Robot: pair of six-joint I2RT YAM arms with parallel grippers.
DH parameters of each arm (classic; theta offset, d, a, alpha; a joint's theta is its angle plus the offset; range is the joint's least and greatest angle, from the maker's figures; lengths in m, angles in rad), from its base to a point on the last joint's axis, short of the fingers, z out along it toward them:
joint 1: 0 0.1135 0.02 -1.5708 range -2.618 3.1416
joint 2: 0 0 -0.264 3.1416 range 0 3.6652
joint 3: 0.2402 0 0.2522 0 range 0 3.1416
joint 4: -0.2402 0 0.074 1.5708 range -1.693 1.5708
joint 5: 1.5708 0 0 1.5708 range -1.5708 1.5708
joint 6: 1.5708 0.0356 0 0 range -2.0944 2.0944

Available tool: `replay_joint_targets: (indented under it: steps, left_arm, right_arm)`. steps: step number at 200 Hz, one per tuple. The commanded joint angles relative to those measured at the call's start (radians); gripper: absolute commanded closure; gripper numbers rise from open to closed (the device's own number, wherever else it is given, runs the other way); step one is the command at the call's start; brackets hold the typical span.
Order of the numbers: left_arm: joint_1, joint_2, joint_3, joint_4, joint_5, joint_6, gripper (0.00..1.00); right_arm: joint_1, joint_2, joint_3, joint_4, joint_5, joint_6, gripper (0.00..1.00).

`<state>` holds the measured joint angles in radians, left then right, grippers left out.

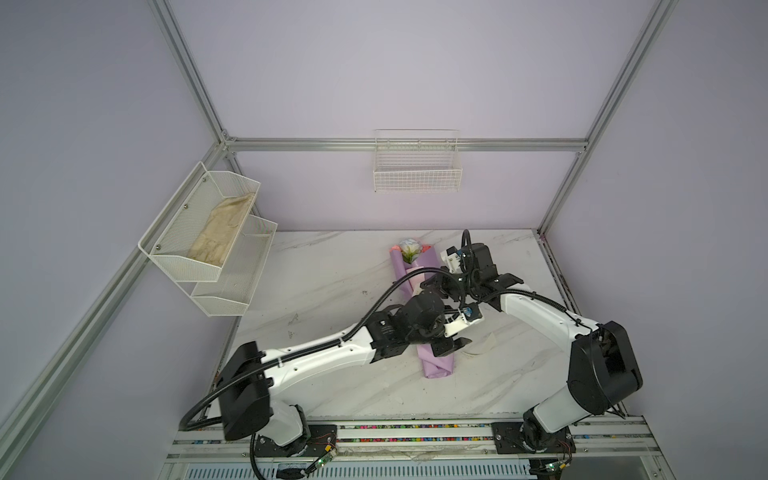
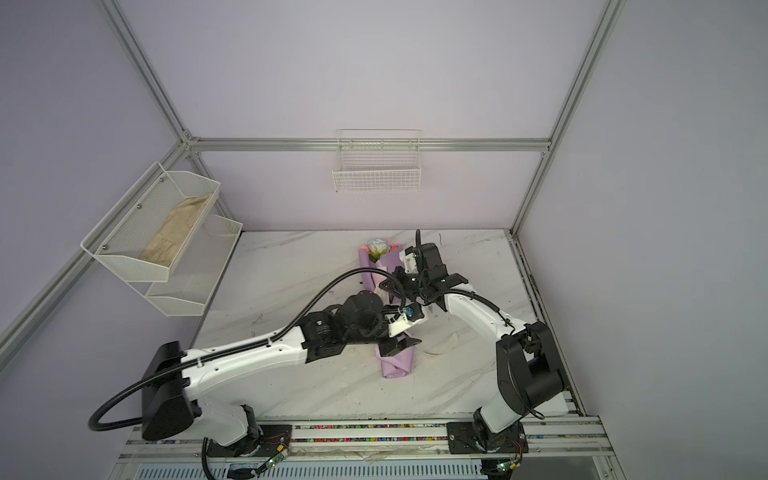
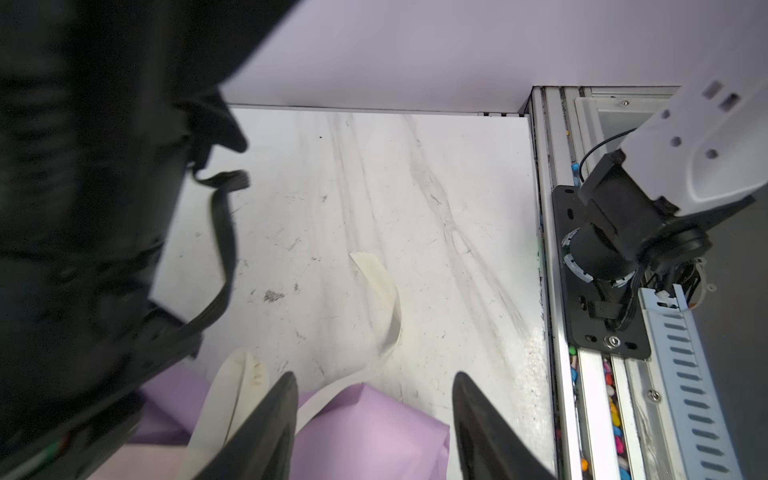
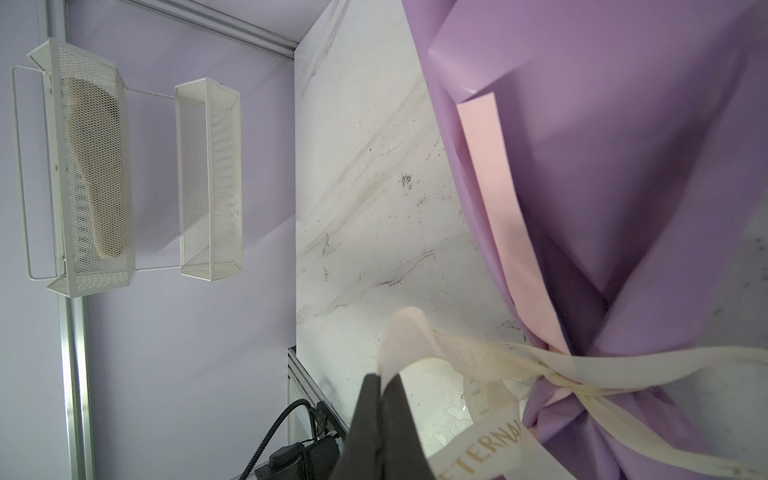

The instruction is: Tie the bouquet of fake flowers

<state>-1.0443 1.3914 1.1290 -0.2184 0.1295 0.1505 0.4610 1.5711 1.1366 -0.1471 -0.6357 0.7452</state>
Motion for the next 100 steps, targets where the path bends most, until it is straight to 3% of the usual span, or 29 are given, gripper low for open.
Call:
replay_joint_targets:
  steps: [1,36,100]
  left_arm:
    - [0.101,-0.133,-0.167,0.114,0.008,-0.23,0.46]
    - [0.322,-0.156,-0.305,0.291,0.2,-0.541,0.49]
    - [0.38,0.079,-0.174,0.325,0.32,-0.581,0.49]
  right_arm:
    - [0.002,-0.017,-0.003,0.001,-0.014,-0.017,1.0]
    - [0.003,-0.031,-0.041,0.059,-0.042,0.013,1.0]
    - [0.003,-0.032,-0.05,0.074,-0.055,0.023,1.0]
